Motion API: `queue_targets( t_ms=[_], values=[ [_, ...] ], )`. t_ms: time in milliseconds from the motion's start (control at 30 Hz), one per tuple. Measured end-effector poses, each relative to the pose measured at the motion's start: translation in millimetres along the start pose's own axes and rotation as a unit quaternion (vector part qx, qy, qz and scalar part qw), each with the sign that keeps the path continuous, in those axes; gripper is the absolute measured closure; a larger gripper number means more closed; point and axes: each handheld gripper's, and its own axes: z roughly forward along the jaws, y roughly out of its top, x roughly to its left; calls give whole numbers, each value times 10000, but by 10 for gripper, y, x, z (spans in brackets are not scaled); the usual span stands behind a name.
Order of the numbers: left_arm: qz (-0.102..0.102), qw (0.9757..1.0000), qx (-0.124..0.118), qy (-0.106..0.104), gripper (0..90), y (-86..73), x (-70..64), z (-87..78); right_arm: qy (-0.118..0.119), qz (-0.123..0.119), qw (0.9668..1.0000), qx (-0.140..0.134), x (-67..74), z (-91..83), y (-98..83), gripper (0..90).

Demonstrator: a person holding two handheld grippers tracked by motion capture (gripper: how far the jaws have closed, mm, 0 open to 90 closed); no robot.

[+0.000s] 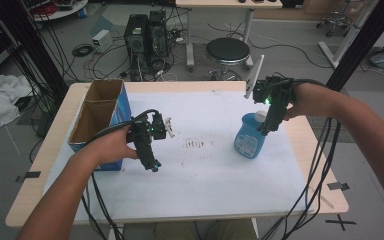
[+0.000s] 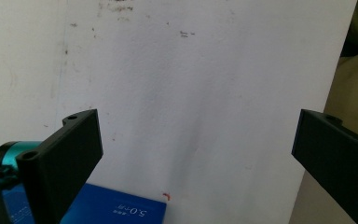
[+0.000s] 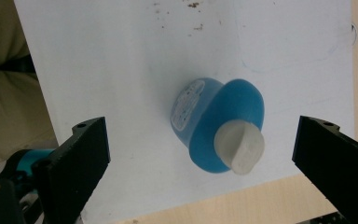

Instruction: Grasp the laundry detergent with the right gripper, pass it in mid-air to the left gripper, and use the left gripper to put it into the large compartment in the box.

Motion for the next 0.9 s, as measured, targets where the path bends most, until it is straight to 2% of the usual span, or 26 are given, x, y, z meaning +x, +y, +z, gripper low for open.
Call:
queue_targets(
  t_ms=[167, 433, 667, 900],
  values=[
    [22, 10000, 1, -14, 17, 8, -1, 16, -66, 126, 9999, -9, -16, -8, -140, 29],
    [19, 10000, 11, -20, 17, 9, 5, 39, -133, 530, 9984, -113, -53, -1, -476, 30],
    [5, 10000, -37, 3, 17, 19, 20, 35, -114, 926, 9956, -118, -58, 80, -700, 30],
    [19, 10000, -7, -16, 17, 28, 37, 64, -81, 1183, 9927, -238, -48, 169, -819, 29]
  ],
)
